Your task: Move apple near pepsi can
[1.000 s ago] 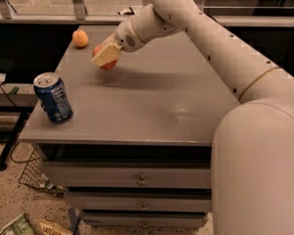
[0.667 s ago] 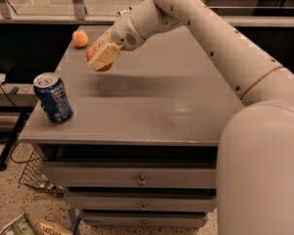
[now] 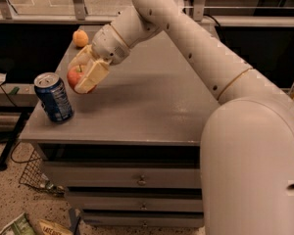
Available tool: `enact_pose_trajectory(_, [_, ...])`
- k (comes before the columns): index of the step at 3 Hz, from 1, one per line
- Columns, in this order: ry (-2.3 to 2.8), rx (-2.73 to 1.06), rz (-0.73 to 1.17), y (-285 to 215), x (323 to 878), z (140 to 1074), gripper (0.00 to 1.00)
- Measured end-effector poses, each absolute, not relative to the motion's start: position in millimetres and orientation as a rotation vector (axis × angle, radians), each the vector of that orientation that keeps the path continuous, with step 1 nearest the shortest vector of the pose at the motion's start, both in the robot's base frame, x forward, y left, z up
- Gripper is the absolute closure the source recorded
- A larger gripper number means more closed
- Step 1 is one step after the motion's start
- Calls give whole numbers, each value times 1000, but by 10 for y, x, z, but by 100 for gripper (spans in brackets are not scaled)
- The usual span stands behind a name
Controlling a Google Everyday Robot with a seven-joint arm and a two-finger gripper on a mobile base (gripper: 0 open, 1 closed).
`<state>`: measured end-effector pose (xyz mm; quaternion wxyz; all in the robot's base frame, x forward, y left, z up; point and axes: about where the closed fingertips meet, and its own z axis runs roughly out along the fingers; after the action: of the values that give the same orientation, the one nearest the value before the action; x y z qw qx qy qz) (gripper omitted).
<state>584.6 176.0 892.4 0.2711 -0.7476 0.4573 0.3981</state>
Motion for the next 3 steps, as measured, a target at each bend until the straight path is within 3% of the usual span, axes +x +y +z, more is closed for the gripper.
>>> enact_pose_trajectory(2, [1198, -1991, 1196, 1758, 5737, 8528, 100])
enact_pose_trajectory(3, [1197, -1992, 1198, 1784, 5731, 8518, 83])
